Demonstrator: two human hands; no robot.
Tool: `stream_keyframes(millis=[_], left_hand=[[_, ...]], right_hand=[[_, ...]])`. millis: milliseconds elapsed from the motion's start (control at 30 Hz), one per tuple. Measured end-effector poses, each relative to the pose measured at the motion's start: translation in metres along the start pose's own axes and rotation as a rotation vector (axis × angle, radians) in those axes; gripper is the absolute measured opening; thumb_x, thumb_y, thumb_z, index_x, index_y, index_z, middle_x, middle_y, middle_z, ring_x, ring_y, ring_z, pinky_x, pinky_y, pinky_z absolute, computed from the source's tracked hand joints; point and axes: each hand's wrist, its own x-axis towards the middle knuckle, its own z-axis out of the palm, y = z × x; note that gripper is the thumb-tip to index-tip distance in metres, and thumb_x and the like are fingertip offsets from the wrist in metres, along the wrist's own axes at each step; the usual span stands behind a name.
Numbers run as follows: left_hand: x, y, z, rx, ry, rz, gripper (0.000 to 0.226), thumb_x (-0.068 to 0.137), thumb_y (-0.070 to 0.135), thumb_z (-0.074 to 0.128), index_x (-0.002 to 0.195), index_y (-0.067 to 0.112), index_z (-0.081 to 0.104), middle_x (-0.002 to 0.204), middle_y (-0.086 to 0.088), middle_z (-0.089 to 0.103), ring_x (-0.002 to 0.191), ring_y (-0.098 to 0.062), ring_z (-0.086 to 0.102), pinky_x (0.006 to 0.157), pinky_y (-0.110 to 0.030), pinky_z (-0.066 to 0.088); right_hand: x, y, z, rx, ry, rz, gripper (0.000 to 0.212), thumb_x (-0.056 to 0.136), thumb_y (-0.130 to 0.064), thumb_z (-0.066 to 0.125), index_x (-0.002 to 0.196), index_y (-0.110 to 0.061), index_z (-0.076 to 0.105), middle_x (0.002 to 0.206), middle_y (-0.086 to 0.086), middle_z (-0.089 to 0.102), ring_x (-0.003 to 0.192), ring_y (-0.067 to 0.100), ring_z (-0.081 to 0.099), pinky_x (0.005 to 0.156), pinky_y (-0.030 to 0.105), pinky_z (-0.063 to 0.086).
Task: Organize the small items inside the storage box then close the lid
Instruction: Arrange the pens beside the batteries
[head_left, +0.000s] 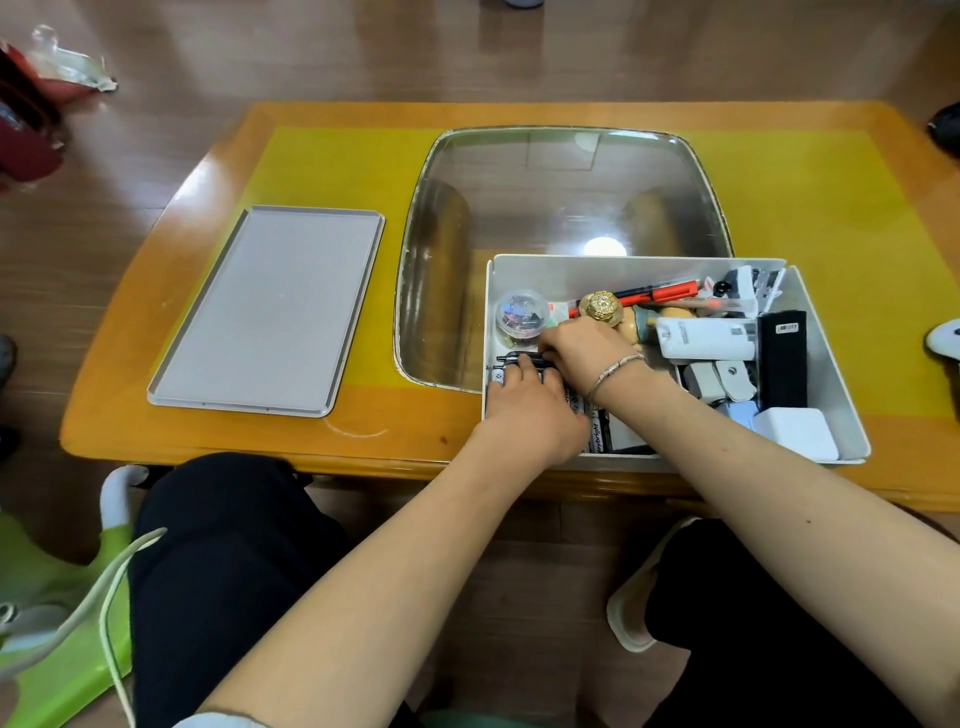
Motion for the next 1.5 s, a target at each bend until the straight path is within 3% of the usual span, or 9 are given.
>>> stream_keyframes(millis=[433, 533, 633, 767, 867, 1067, 1233, 1367, 1500], left_hand=[[-0.006, 0.002, -0.001, 0.010, 0.045, 0.002, 0.058, 0.097, 0.040, 0.034, 0.145, 0.009, 0.024, 0.152, -0.017, 0.021, 0.139, -0.032, 0.020, 0.110, -0.047, 0.022], [-0.004, 0.001, 0.000, -0.008, 0.071, -0.008, 0.067, 0.097, 0.038, 0.036, 0.150, 0.007, 0.010, 0.158, -0.016, 0.006, 0.145, -0.032, 0.004, 0.115, -0.047, 0.014], [0.001, 0.000, -0.001, 0.010, 0.036, 0.007, 0.074, 0.098, 0.037, 0.037, 0.152, 0.009, -0.005, 0.159, -0.012, -0.014, 0.146, -0.028, -0.013, 0.117, -0.047, 0.003], [0.008, 0.000, -0.002, 0.078, -0.012, 0.028, 0.071, 0.099, 0.039, 0.030, 0.151, 0.008, -0.007, 0.159, -0.010, -0.012, 0.147, -0.025, -0.012, 0.117, -0.049, 0.002], [0.009, 0.000, -0.001, 0.091, -0.010, 0.031, 0.070, 0.099, 0.039, 0.030, 0.152, 0.007, -0.003, 0.160, -0.011, -0.006, 0.147, -0.027, -0.008, 0.117, -0.050, 0.003], [0.009, 0.000, 0.001, 0.077, 0.078, 0.061, 0.067, 0.096, 0.036, 0.037, 0.151, 0.010, 0.009, 0.159, -0.012, 0.006, 0.145, -0.033, 0.005, 0.115, -0.050, 0.013], [0.016, 0.009, -0.004, -0.048, 0.383, 0.205, 0.067, 0.093, 0.024, 0.047, 0.151, 0.016, 0.013, 0.156, -0.011, 0.017, 0.141, -0.031, 0.017, 0.113, -0.046, 0.022], [0.029, 0.018, -0.008, 0.003, 0.387, 0.241, 0.074, 0.092, 0.023, 0.049, 0.152, 0.020, 0.005, 0.159, -0.010, 0.004, 0.144, -0.032, 0.007, 0.113, -0.051, 0.019], [0.034, 0.022, -0.007, -0.011, 0.393, 0.259, 0.074, 0.092, 0.021, 0.050, 0.152, 0.022, 0.008, 0.158, -0.012, 0.012, 0.143, -0.032, 0.014, 0.111, -0.053, 0.022]], right_hand=[[-0.002, 0.000, -0.002, -0.022, -0.003, -0.077, 0.024, 0.091, -0.012, 0.046, 0.105, -0.011, 0.066, 0.104, 0.013, 0.063, 0.099, 0.031, 0.058, 0.078, 0.036, 0.049], [-0.007, 0.000, -0.004, -0.007, 0.022, -0.079, 0.024, 0.091, -0.008, 0.046, 0.107, -0.011, 0.064, 0.104, 0.014, 0.064, 0.100, 0.031, 0.059, 0.080, 0.038, 0.049], [-0.019, 0.008, -0.013, 0.063, 0.130, -0.038, 0.027, 0.090, -0.007, 0.047, 0.111, -0.012, 0.063, 0.105, 0.013, 0.064, 0.102, 0.032, 0.057, 0.083, 0.039, 0.048], [-0.039, 0.042, -0.036, 0.157, 0.406, 0.121, 0.021, 0.088, -0.017, 0.051, 0.101, -0.013, 0.066, 0.099, 0.012, 0.068, 0.095, 0.034, 0.061, 0.077, 0.038, 0.049], [-0.047, 0.076, -0.050, 0.134, 0.494, 0.325, 0.023, 0.088, -0.018, 0.050, 0.104, -0.018, 0.065, 0.103, 0.011, 0.068, 0.097, 0.035, 0.061, 0.074, 0.038, 0.047], [-0.034, 0.107, -0.054, 0.043, 0.343, 0.536, 0.022, 0.087, -0.020, 0.051, 0.103, -0.013, 0.065, 0.103, 0.020, 0.065, 0.093, 0.040, 0.060, 0.072, 0.037, 0.046], [-0.024, 0.105, -0.053, 0.042, 0.325, 0.584, 0.024, 0.087, -0.019, 0.050, 0.103, -0.008, 0.064, 0.103, 0.024, 0.064, 0.093, 0.041, 0.060, 0.068, 0.034, 0.040], [-0.021, 0.107, -0.051, 0.016, 0.301, 0.618, 0.026, 0.087, -0.021, 0.052, 0.103, -0.005, 0.064, 0.108, 0.021, 0.062, 0.097, 0.039, 0.059, 0.071, 0.033, 0.039], [-0.021, 0.107, -0.047, 0.011, 0.259, 0.671, 0.033, 0.089, -0.032, 0.053, 0.104, -0.004, 0.064, 0.114, 0.018, 0.056, 0.099, 0.037, 0.058, 0.073, 0.034, 0.037]])
